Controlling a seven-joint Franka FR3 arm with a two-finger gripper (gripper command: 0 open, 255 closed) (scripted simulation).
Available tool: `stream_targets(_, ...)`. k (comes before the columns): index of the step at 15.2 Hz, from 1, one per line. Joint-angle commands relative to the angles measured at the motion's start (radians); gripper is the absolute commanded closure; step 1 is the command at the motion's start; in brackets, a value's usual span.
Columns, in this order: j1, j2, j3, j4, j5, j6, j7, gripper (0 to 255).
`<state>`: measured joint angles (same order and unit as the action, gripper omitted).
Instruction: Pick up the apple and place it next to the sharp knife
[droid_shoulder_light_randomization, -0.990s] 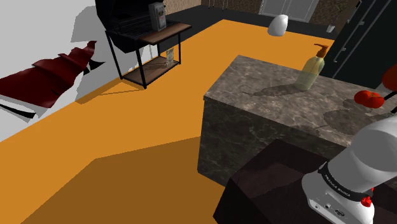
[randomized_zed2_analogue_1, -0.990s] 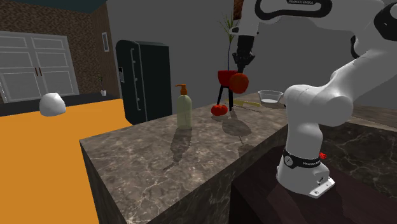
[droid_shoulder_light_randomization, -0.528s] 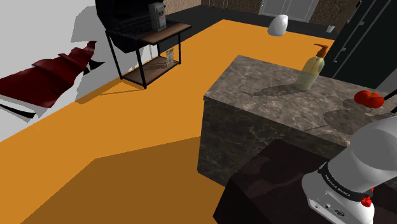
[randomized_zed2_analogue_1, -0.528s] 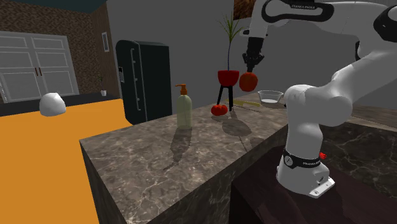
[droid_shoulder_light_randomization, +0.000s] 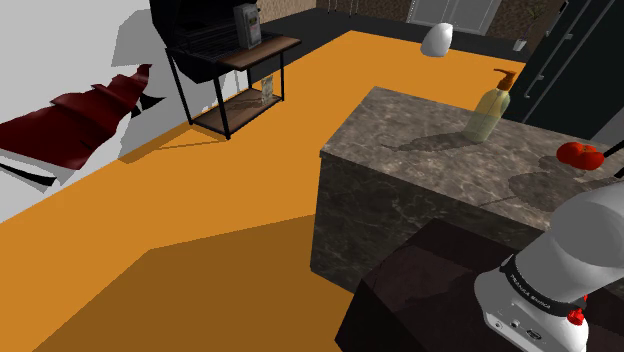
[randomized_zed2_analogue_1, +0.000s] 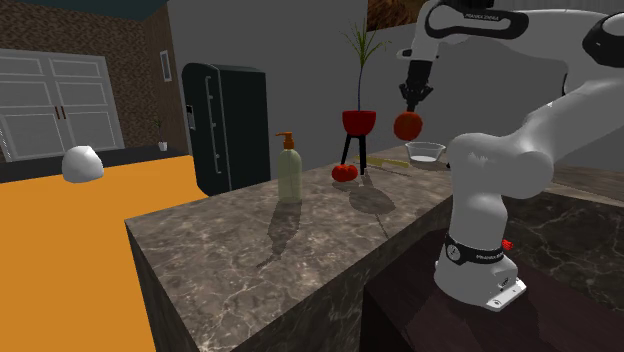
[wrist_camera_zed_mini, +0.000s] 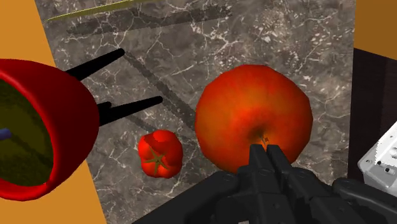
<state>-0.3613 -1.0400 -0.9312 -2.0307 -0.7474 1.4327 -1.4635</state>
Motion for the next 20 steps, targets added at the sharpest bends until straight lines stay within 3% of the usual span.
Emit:
stream_targets(1,0.019,0.011,-0.044,0.056,-0.023,-0.006,-0.049,255)
stream_targets(9,0.111,0.041,-0.208,0.308,-0.099,-0.044,-0.248,255)
stream_targets(16,0.280,0.062,-0.380,0.623,-0.166,-0.095,-0.438,255)
stream_targets(20,0.252,0.034,-0.384,0.559,-0.181,-0.057,-0.423,255)
